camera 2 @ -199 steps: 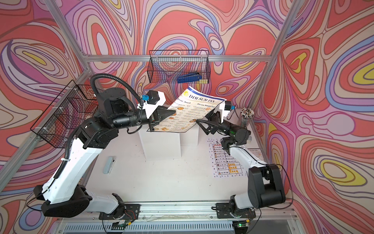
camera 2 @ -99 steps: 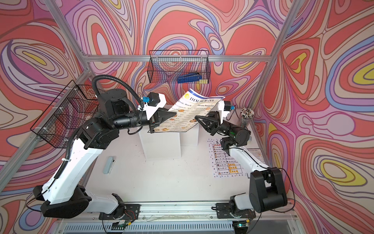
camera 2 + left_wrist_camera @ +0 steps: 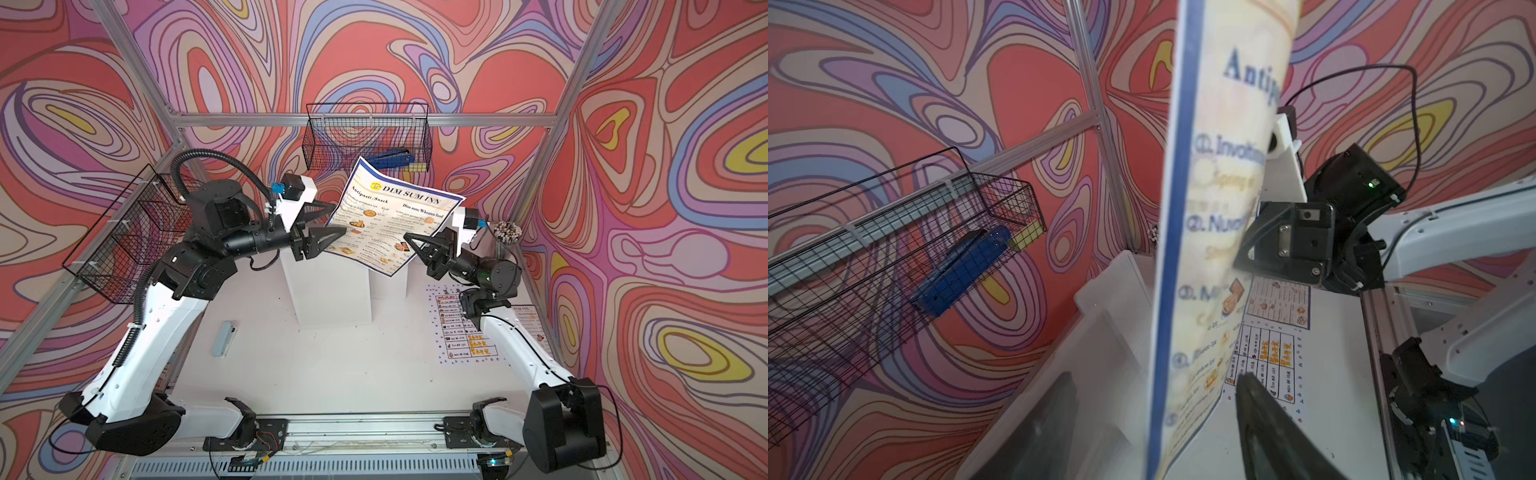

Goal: Insert the menus into the narrow rack
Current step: Pick up the menu from the center of the board.

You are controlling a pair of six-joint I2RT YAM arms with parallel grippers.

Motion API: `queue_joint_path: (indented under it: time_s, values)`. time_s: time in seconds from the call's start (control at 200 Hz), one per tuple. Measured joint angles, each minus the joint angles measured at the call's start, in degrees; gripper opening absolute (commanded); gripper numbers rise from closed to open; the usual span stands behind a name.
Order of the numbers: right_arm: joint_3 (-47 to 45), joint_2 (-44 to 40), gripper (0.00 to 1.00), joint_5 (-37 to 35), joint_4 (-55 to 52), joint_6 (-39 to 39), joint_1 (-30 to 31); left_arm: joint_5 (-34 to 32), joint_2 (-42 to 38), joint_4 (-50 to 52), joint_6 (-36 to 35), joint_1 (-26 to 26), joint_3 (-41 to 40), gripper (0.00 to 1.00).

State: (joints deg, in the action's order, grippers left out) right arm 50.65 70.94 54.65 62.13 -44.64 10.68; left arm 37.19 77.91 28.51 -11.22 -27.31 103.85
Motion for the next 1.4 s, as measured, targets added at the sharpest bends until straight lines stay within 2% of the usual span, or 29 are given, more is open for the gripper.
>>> queue_joint_path:
  time_s: [0.3, 0.346, 0.451, 0.611, 0.826, 1.072, 1.402]
  values:
    - [2.2, 2.0, 0.0, 0.0, -1.7, 0.0, 0.1, 9.8, -0.5, -4.8, 2.7, 2.8, -4.0, 0.56]
    - [2.6, 2.4, 0.0, 0.0, -1.9, 0.0, 0.2, 10.5, -0.5, -5.3, 3.1, 3.1, -3.9, 0.52]
    - [4.0, 3.2, 0.0, 0.0, -2.6, 0.0, 0.7, 11.5, -0.2, -6.4, 3.9, 3.3, -3.9, 0.33]
    - [5.9, 4.3, 0.0, 0.0, -3.7, 0.2, 1.4, 12.3, 0.6, -7.4, 4.5, 3.3, -3.8, 0.3]
    - [6.1, 4.5, 0.0, -0.2, -5.1, 0.9, 1.6, 12.0, 1.0, -7.4, 4.8, 3.3, -3.7, 0.13]
    - [8.2, 4.6, 0.0, -2.3, -11.3, 3.6, 1.9, 7.0, 0.8, -7.3, 4.2, 3.3, -3.5, 0.0]
    - [12.5, 6.9, 0.0, -5.2, -16.9, 7.7, 6.1, 2.5, -1.8, -7.3, 1.8, 3.4, -3.7, 0.0]
